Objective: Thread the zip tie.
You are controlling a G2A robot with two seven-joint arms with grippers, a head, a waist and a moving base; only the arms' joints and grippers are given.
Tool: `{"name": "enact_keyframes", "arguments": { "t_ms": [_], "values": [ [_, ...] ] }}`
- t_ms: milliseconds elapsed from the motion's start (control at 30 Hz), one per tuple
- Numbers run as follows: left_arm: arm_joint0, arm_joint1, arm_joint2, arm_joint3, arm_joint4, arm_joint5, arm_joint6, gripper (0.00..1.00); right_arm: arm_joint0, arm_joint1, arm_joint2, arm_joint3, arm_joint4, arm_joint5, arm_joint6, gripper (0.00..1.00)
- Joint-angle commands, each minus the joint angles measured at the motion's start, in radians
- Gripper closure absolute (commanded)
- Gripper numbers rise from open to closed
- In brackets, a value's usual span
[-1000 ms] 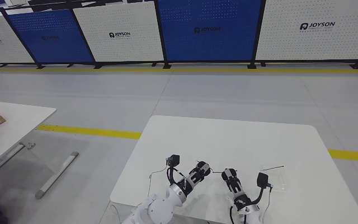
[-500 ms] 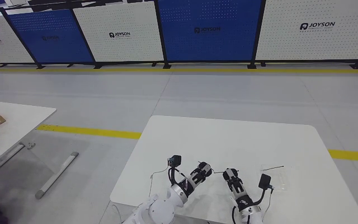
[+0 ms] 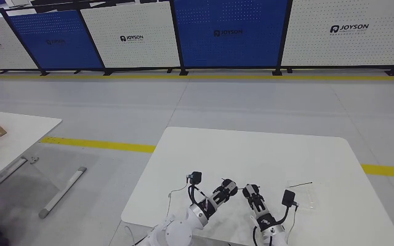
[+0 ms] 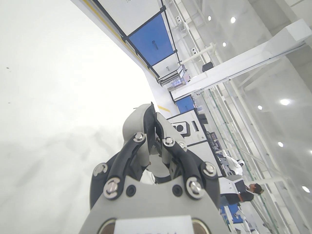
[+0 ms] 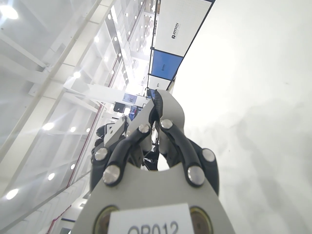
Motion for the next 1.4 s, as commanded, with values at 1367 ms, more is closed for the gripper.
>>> {"name": "enact_keyframes", "arguments": {
  "t_ms": [1367],
  "values": [
    [-0.026,0.006,-0.05,0.041,-0.214,-0.022,-0.11,1.0,-0.036,-0.003,0.036,-0.017,0.021,-0.096,-0.01,1.0]
  ]
}}
